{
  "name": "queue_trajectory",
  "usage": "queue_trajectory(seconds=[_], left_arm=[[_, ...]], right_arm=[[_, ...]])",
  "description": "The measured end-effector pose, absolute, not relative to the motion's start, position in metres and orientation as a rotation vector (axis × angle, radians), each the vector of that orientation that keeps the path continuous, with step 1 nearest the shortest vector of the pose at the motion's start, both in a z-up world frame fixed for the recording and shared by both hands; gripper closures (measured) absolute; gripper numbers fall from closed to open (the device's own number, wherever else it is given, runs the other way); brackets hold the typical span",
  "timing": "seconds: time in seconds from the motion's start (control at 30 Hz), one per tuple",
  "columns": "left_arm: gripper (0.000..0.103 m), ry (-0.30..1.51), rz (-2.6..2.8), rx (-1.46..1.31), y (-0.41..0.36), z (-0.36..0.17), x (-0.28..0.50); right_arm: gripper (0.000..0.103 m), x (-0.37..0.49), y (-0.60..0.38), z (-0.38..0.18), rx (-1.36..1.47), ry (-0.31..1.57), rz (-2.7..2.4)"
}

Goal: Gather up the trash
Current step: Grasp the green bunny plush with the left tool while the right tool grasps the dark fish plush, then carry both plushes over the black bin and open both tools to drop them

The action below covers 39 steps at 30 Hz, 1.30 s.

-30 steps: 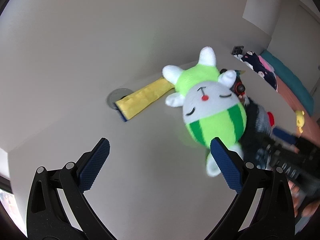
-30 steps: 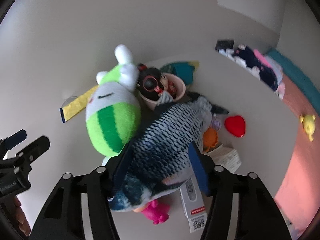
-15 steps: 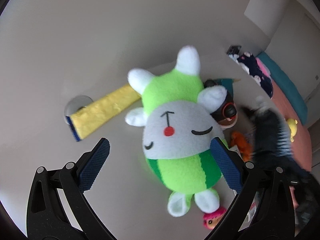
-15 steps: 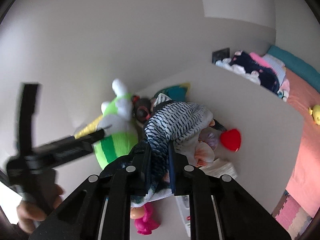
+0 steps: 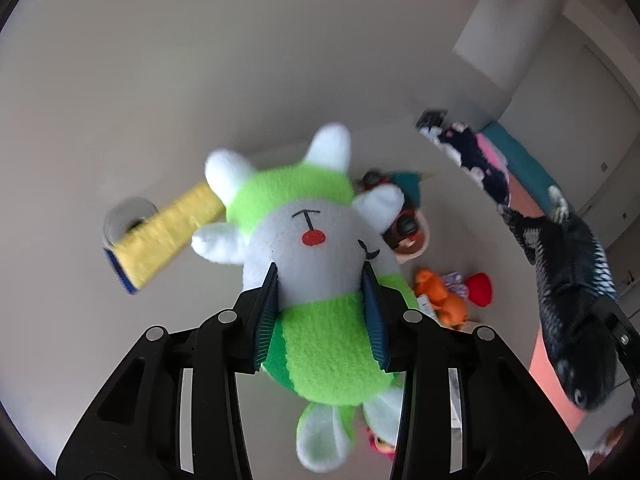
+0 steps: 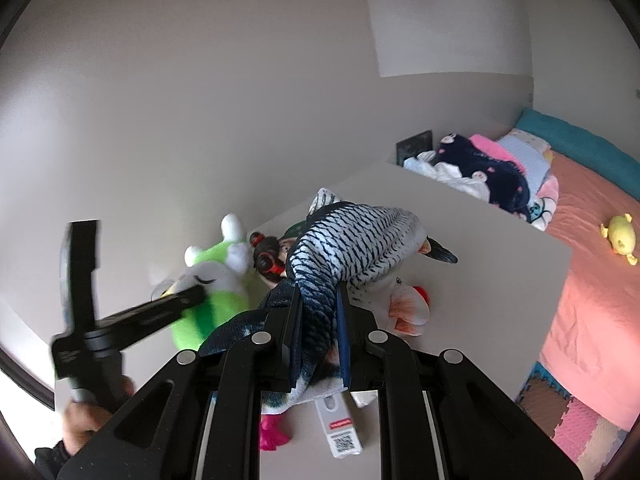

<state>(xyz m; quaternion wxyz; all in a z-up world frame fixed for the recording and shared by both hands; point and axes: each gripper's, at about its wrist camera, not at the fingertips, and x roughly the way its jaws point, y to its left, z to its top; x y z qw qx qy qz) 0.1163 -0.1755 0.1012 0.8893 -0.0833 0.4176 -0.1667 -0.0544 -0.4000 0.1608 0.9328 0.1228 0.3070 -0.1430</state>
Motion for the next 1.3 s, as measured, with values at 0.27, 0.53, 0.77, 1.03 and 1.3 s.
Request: queue_trajectory(seconds=[0.27,0.53,0.77,1.03,1.3], left_arm=[[0.064,0.729,-0.390,-0.127,-0.183,0.169,0.060],[0.064,0.698,-0.549,-0.061,-0.256,0.184,0.014],[0.063,0.731,-0.722,0.033,-0.346,0.165,-0.026],[0.061,0.779,-0.872,0.176,-0.434,0.129,-0.065],[0.058,0.866,-0.908,0.308,-0.493,0.074,-0.086]], right_arm=[[0.087,-0.109,-0.427,0.187,0.270,0.553,-0.345],[0.087,-0.177,-0.466,0.187,0.291,0.528,-0.460],[0.087,-0.236,-0.508,0.169,0.336,0.543,-0.581],[0.087,-0.293,-0.558,0.126,0.419,0.601,-0.712],[0.086,-0.312,-0.603,0.080,0.501,0.664,-0.798]])
